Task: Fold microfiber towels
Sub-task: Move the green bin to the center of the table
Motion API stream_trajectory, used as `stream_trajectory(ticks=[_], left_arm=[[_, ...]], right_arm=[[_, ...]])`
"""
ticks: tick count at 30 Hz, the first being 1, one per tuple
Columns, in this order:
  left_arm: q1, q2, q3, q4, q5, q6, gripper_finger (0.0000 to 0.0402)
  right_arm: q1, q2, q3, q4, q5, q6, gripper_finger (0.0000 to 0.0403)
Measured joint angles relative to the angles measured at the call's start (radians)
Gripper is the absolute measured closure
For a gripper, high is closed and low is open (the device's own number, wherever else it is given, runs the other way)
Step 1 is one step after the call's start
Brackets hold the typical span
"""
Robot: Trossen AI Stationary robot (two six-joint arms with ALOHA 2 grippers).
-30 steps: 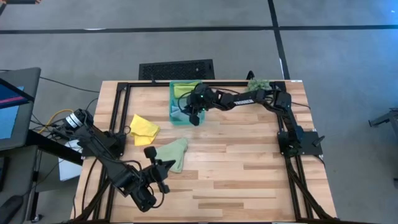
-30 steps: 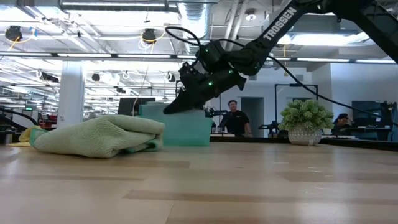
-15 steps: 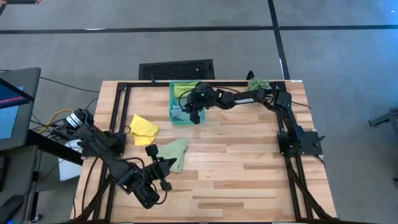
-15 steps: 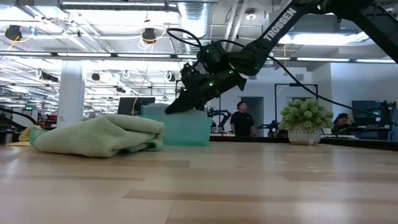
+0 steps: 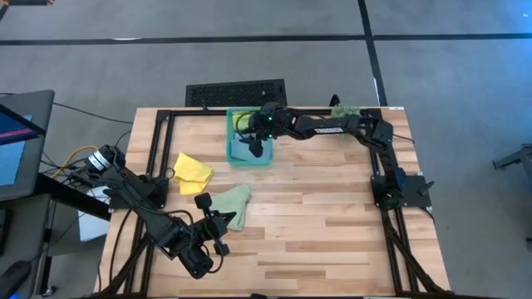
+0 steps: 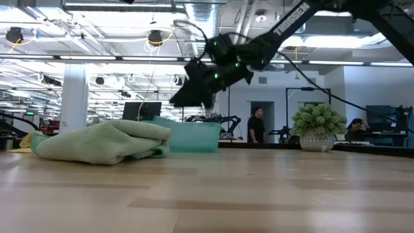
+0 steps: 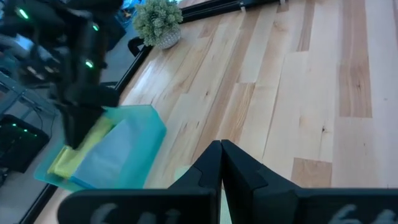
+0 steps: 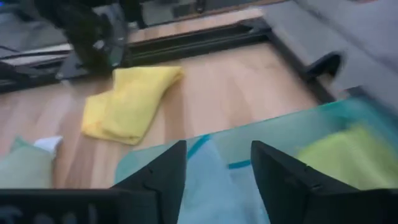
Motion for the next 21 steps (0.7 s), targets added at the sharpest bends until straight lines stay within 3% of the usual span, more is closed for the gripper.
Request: stream_trajectory(ticks=[6, 13, 16, 21], left_arm=[[0.000, 0.000, 0.000, 0.004, 0.008, -0.005, 0.0401], [0.005, 0.000, 0.000, 0.004, 0.009, -0.008, 0.0402], [0.014, 0.004, -0.001, 0.005, 0.010, -0.030, 0.0401], [0.053, 0.005, -0.027, 0.009, 0.011, -0.086, 0.0401]], right_arm=[[0.038, -0.142, 0.001, -0.144, 0.117, -0.161, 0.0236], [0.070, -0.228, -0.063, -0.405, -0.016, -0.405, 0.0307], [0.025, -0.231, -0.095, -0.491, -0.024, -0.413, 0.0338], [-0.044, -0.232, -0.175, -0.462, -0.044, -0.378, 0.0383]])
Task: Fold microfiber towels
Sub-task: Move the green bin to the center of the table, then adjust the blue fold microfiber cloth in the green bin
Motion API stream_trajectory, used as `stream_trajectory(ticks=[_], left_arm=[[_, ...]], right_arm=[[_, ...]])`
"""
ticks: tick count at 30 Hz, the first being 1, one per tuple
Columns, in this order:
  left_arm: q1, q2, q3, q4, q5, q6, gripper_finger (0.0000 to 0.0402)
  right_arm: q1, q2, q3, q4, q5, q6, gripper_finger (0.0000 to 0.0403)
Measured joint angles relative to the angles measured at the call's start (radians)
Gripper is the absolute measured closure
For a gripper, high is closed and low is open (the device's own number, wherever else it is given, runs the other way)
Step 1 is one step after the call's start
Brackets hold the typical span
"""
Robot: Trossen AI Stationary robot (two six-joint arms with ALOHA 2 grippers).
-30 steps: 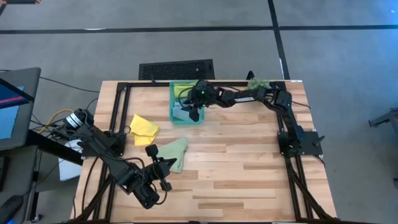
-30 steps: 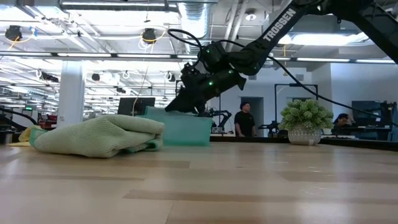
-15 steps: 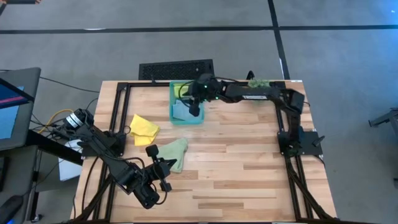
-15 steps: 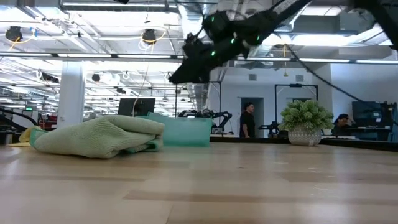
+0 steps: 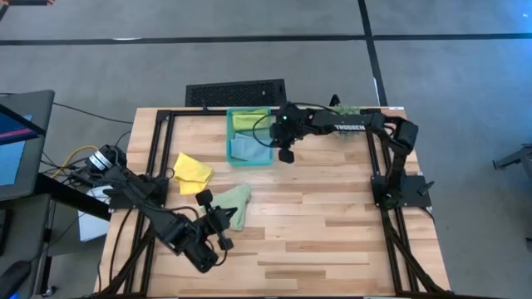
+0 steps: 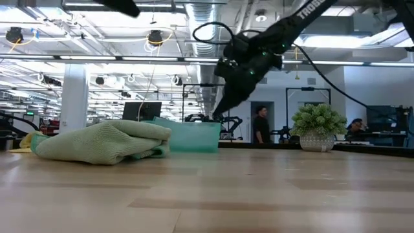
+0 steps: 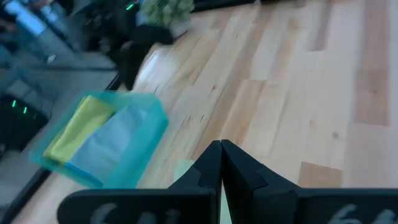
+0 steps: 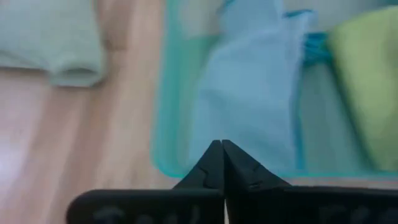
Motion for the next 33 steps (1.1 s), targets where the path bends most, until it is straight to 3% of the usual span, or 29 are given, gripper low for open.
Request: stream_trajectory(ticks=[5, 10, 14, 20, 23, 27, 30, 33], left_arm=[[0.122, 0.000, -0.056, 0.007, 0.050, -0.105, 0.0401], [0.291, 0.000, -0.163, 0.117, 0.057, -0.112, 0.0401], [0.376, 0.000, -0.217, 0.224, 0.130, -0.052, 0.0402], [0.379, 0.000, -0.217, 0.316, 0.199, 0.053, 0.0402], [0.368, 0.000, -0.199, 0.319, 0.214, 0.059, 0.0401], [0.343, 0.000, -0.185, 0.361, 0.264, 0.078, 0.0401], [0.325, 0.000, -0.184, 0.413, 0.278, 0.122, 0.0401], [0.320, 0.000, -0.184, 0.431, 0.281, 0.136, 0.0401]], right_arm=[[0.015, 0.000, -0.099, 0.096, -0.127, 0.022, 0.0394], [0.099, -0.003, -0.144, 0.180, -0.028, 0.048, 0.0378], [0.154, -0.019, -0.145, 0.150, 0.003, 0.048, 0.0379], [0.244, -0.097, -0.147, -0.131, -0.015, -0.019, 0.0386], [0.285, -0.144, -0.163, -0.295, -0.103, -0.093, 0.0384], [0.341, -0.256, -0.208, -0.389, -0.218, -0.132, 0.0382], [0.376, -0.349, -0.280, -0.279, -0.208, -0.065, 0.0389], [0.401, -0.415, -0.376, -0.022, -0.159, 0.108, 0.0394]])
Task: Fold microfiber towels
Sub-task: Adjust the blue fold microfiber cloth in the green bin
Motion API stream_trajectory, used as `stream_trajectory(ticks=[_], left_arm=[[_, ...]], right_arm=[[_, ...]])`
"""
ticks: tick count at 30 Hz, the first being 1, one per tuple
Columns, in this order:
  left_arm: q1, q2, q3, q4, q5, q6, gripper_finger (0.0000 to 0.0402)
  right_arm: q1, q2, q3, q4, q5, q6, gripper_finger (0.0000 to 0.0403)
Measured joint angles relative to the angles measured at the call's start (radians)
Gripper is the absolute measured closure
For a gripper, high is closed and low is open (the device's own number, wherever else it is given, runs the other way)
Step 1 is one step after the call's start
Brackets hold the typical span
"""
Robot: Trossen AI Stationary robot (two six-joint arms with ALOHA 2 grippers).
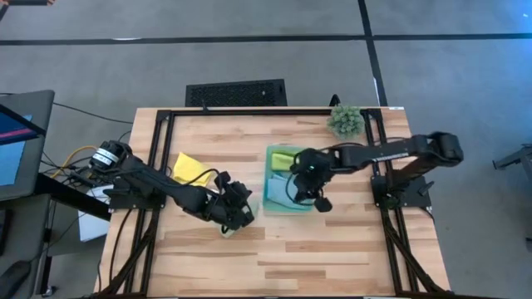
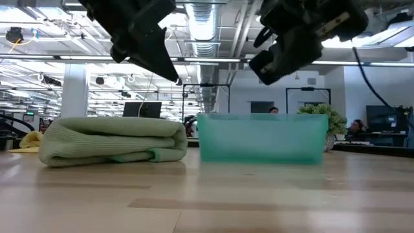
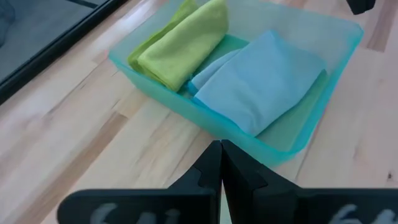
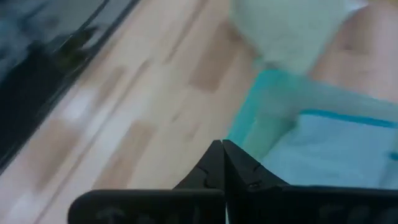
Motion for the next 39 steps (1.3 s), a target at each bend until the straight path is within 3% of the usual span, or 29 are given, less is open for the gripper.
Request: stream_trajectory(ticks=[5, 10, 15, 21, 26, 31, 35, 39], left_arm=[[0.006, 0.003, 0.000, 0.027, 0.000, -0.001, 0.0401], [0.019, 0.016, -0.003, 0.068, 0.003, 0.009, 0.0401], [0.032, 0.036, -0.003, 0.074, 0.019, 0.015, 0.0401], [0.039, 0.058, -0.003, 0.099, 0.072, 0.035, 0.0401], [0.046, 0.080, -0.004, 0.131, 0.094, 0.065, 0.0401], [0.055, 0.105, -0.003, 0.165, 0.148, 0.110, 0.0401], [0.056, 0.106, -0.003, 0.172, 0.160, 0.120, 0.0401], [0.054, 0.106, 0.000, 0.196, 0.225, 0.132, 0.0401]], right_arm=[[0.026, -0.013, -0.140, 0.332, 0.257, 0.176, 0.0381], [-0.002, 0.133, -0.167, 0.468, 0.301, 0.210, 0.0372], [-0.060, 0.277, -0.144, 0.555, 0.475, 0.287, 0.0385], [-0.083, 0.249, -0.109, 0.462, 0.375, 0.233, 0.0387], [-0.079, 0.150, -0.104, 0.410, 0.376, 0.235, 0.0381], [-0.067, 0.185, -0.102, 0.357, 0.373, 0.253, 0.0386], [-0.062, 0.266, -0.104, 0.361, 0.447, 0.253, 0.0386], [-0.037, 0.232, -0.106, 0.393, 0.534, 0.237, 0.0388]])
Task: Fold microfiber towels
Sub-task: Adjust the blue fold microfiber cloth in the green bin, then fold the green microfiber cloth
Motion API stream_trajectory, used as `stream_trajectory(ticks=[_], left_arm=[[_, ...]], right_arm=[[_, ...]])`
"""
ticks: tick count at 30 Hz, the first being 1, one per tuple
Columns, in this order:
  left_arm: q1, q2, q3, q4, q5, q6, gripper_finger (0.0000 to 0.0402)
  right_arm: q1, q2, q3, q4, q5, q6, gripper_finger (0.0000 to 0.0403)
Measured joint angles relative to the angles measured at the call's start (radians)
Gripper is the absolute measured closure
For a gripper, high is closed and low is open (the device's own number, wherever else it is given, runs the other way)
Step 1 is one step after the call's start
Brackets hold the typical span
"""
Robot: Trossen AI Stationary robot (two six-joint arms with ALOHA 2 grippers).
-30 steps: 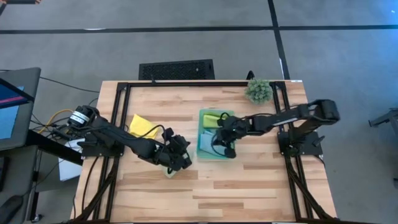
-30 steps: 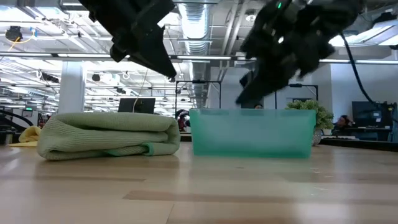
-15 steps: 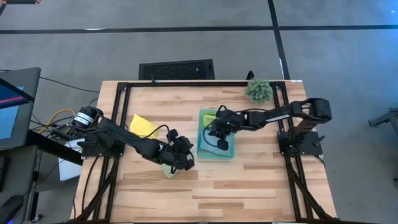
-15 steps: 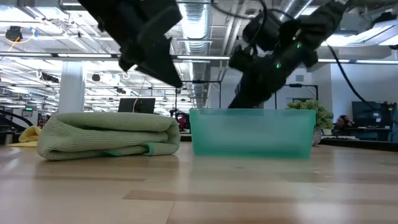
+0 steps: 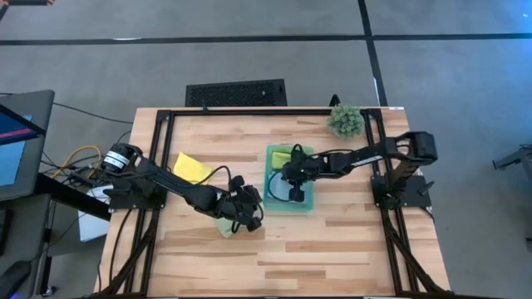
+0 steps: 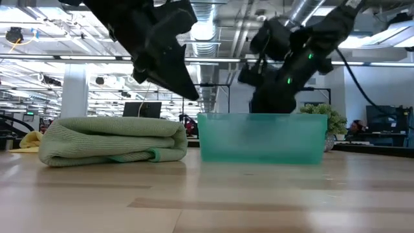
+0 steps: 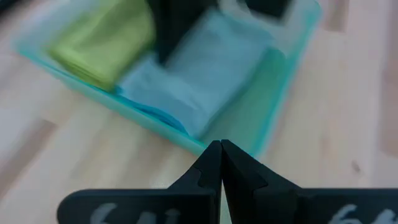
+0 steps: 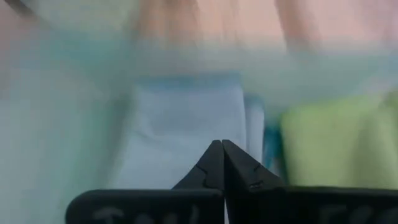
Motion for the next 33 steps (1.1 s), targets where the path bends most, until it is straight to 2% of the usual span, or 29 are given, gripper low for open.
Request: stream_trajectory(ticks=[3, 8, 9, 13, 15, 20, 23, 26, 31, 33], left_arm=[[-0.010, 0.000, 0.016, -0.018, 0.104, 0.021, 0.0401], [-0.074, 0.000, 0.100, -0.158, 0.179, 0.062, 0.0401], [-0.095, 0.000, 0.119, -0.199, 0.154, 0.062, 0.0401], [-0.187, 0.000, 0.210, -0.379, -0.079, 0.047, 0.0401], [-0.221, -0.001, 0.234, -0.394, -0.169, 0.047, 0.0402], [-0.261, -0.001, 0.253, -0.386, -0.202, 0.078, 0.0394], [-0.264, -0.001, 0.259, -0.388, -0.204, 0.055, 0.0383], [-0.264, -0.001, 0.265, -0.385, -0.206, 0.036, 0.0368], [-0.258, -0.001, 0.265, -0.386, -0.203, -0.010, 0.0346], [-0.258, -0.001, 0.265, -0.386, -0.200, -0.018, 0.0341]], right_arm=[[0.043, -0.118, 0.001, -0.008, 0.007, -0.040, 0.0391], [0.164, -0.303, 0.002, -0.114, 0.049, -0.053, 0.0389], [0.197, -0.334, -0.001, -0.139, 0.055, -0.032, 0.0389], [0.350, -0.400, -0.056, -0.135, 0.056, 0.090, 0.0389], [0.437, -0.408, -0.099, -0.106, 0.057, 0.137, 0.0389], [0.623, -0.342, -0.198, 0.070, 0.062, 0.204, 0.0385], [0.673, -0.257, -0.209, 0.165, 0.136, 0.204, 0.0386], [0.657, -0.159, -0.180, 0.191, 0.277, 0.241, 0.0391], [0.577, -0.050, -0.098, 0.055, 0.498, 0.360, 0.0391], [0.532, -0.028, -0.071, 0.021, 0.553, 0.360, 0.0388]])
